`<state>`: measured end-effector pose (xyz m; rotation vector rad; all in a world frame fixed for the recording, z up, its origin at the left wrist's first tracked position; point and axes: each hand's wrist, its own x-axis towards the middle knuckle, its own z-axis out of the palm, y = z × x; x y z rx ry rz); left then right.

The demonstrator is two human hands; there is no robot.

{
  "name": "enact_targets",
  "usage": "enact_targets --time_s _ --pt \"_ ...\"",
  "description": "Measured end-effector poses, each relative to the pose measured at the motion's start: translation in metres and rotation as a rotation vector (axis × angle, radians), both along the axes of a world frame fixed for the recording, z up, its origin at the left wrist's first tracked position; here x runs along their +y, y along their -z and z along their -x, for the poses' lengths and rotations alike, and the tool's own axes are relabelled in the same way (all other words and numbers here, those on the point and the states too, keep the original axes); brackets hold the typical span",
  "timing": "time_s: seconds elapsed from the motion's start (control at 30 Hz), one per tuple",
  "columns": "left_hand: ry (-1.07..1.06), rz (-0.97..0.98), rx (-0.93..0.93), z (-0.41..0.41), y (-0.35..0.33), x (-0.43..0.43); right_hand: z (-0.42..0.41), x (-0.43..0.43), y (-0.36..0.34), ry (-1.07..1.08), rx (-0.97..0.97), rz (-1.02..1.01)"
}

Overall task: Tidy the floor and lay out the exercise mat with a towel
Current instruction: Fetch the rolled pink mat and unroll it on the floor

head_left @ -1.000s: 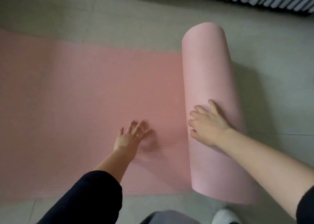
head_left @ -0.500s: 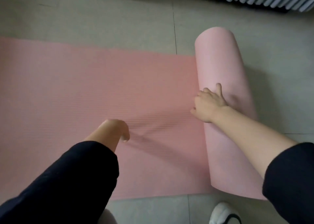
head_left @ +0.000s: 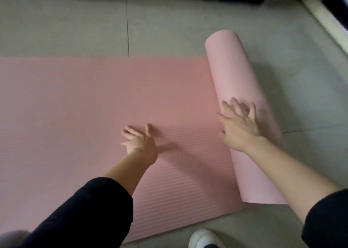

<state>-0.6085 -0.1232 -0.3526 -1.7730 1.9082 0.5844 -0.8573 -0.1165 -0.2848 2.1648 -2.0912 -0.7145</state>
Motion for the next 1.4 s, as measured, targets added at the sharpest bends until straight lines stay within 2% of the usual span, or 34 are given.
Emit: enact_targets --time_s 0.1,0.17,0.23,0.3,0.4,0.53,0.7,0.8,0.9,0.97,1.03,1.07,1.13,1.23,1.4 --pt "0.178 0.022 0.263 0.046 0.0 0.009 0.043 0.025 0.004 0.026 0.069 -0.08" --pt "0.258 0.012 0.367 0.077 -0.002 0.014 0.075 0.034 0.001 0.078 0.108 -0.05" --pt "0.234 0.027 0.311 0.11 -0.003 0.018 0.103 0.038 -0.003 0.146 0.12 0.058" --pt "0.183 0.02 0.176 0.131 -0.008 0.021 0.119 0.041 -0.002 0.157 0.08 0.144" --pt "0.107 0.059 0.101 0.165 -0.007 0.015 0.154 0.045 0.009 0.114 0.075 0.053" --pt "0.202 0.212 0.228 0.194 0.005 -0.011 0.211 0.036 0.024 0.256 0.219 0.036" --pt "0.294 0.195 0.388 0.246 0.025 -0.039 0.288 0.02 0.035 0.395 0.313 0.206" --pt "0.327 0.266 0.394 0.279 0.034 -0.054 0.337 0.008 0.04 0.283 0.299 0.299" --pt "0.34 0.312 0.416 0.309 0.041 -0.072 0.372 -0.006 0.049 0.17 0.467 0.121" --pt "0.301 0.323 0.451 0.329 0.047 -0.085 0.389 -0.011 0.061 0.401 0.353 0.04" --pt "0.249 0.346 0.459 0.345 0.055 -0.097 0.399 -0.017 0.073 0.665 0.068 0.007" --pt "0.237 0.38 0.45 0.349 0.056 -0.1 0.399 -0.019 0.076 0.679 -0.058 -0.022" --pt "0.227 0.457 0.427 0.352 0.06 -0.103 0.402 -0.03 0.092 0.67 -0.193 -0.022" --pt "0.208 0.484 0.408 0.356 0.065 -0.103 0.407 -0.061 0.113 0.865 -0.291 0.035" --pt "0.192 0.428 0.368 0.357 0.059 -0.102 0.409 -0.125 0.124 0.939 -0.336 0.126"
